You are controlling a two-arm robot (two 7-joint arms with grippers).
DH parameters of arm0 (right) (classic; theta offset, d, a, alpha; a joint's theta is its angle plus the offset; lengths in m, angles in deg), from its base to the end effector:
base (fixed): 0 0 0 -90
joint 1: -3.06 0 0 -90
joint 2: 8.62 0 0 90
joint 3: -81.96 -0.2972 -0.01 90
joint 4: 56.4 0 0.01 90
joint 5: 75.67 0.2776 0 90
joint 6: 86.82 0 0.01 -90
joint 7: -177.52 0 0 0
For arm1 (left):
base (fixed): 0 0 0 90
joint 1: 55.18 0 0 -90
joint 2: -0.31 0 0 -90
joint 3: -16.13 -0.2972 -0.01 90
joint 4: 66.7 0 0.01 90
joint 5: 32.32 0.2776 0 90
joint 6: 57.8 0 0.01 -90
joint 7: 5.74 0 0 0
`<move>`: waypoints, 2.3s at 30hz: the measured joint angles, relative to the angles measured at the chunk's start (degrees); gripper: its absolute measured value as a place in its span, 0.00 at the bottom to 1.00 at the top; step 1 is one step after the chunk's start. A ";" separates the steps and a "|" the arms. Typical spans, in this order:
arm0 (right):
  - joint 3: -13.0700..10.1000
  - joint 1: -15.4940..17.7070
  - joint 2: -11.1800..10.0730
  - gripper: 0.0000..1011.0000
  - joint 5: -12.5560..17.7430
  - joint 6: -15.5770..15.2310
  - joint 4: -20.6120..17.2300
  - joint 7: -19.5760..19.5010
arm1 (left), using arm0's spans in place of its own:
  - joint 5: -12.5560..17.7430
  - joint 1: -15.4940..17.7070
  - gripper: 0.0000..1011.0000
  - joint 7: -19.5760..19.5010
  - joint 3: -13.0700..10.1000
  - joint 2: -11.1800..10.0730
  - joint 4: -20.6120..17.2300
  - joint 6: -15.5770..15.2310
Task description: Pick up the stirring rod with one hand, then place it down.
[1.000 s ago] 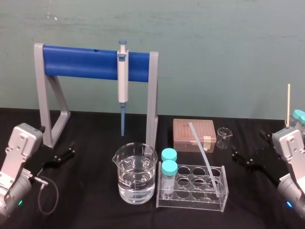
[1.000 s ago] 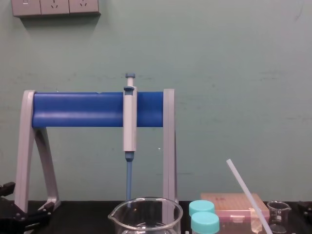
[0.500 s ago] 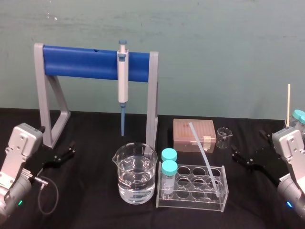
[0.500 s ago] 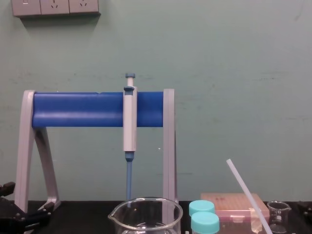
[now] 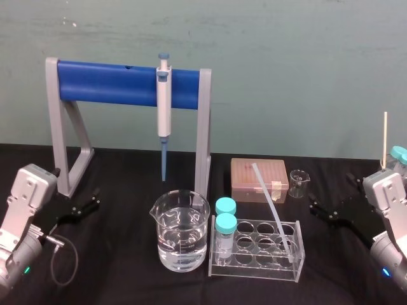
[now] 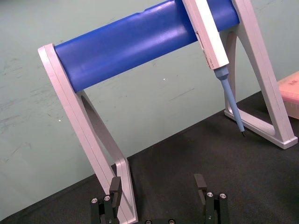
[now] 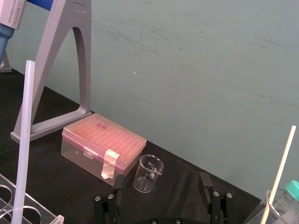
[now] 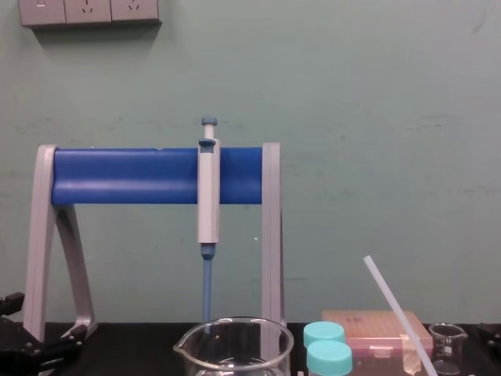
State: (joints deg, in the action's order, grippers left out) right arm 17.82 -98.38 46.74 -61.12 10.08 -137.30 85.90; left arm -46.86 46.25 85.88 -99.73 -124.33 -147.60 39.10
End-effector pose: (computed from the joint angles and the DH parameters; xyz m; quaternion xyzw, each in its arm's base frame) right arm 0.3298 -0.0950 -0.3021 -0.1414 -0.1325 -0.5800 0.7913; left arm 0.3298 0.0950 -0.3021 0.1415 -0.1325 0.5799 0.7913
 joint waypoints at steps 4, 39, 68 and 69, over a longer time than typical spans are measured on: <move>0.00 0.00 0.00 0.99 0.00 0.00 0.00 0.00 | 0.00 0.00 0.99 0.00 0.00 0.00 0.00 0.00; -3.16 1.63 1.27 0.99 -0.75 5.00 -1.69 -0.74 | 0.00 0.00 0.99 0.00 0.00 0.00 0.00 0.00; -0.18 -3.58 5.96 0.99 2.66 15.94 0.05 18.34 | 0.00 0.00 0.99 0.00 0.00 0.00 0.00 0.00; -0.18 -3.58 5.96 0.99 2.66 15.94 0.05 18.34 | 0.00 0.00 0.99 0.00 0.00 0.00 0.00 0.00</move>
State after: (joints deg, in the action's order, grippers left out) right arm 17.64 -101.96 52.70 -58.46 26.03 -137.25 104.24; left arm -46.86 46.25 85.88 -99.73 -124.33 -147.60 39.11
